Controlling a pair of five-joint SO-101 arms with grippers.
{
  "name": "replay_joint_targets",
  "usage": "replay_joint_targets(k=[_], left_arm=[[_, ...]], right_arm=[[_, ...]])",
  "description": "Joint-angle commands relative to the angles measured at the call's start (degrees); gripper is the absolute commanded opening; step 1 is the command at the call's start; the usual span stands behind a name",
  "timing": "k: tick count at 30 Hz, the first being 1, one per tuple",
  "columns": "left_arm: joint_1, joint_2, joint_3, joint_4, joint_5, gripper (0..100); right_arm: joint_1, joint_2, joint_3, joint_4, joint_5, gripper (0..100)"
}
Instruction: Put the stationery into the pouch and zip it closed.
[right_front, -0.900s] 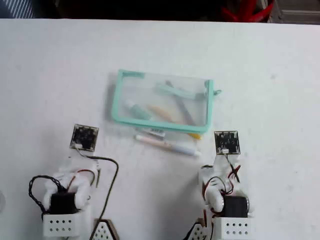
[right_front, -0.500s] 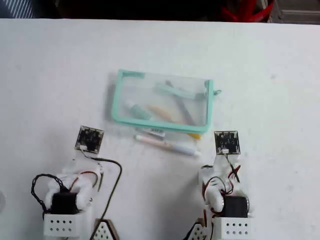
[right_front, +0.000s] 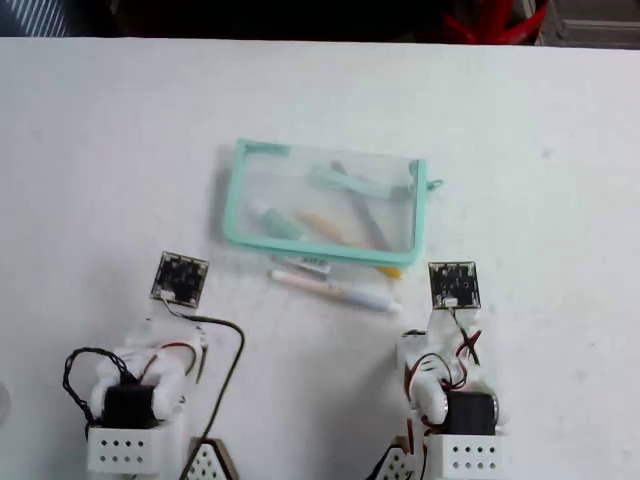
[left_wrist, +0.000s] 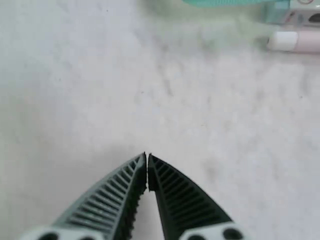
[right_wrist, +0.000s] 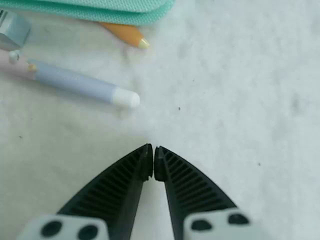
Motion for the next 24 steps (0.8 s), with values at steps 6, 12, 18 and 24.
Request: replay_joint_targets(k=[6,12,18,24], left_arm=[[-3.74,0.22,-0.18,0.26,-0.62,3],[-14.2,0.22,-0.18,-0.18,-0.18,3],[-9.63,0.22,-0.18,-0.26,-0.18,3],[-3.65,0.22,-3.34,-10.73,-0.62,6]], right_arm=[[0.13,-0.31,0.53,-0.66,0.53,1.9],[0.04,-0.31,0.53,-0.66,0.53,1.9],[0.04,-0.31,0.53,-0.66,0.44,1.9],[0.04,-0.31,0.53,-0.66,0.53,1.9]])
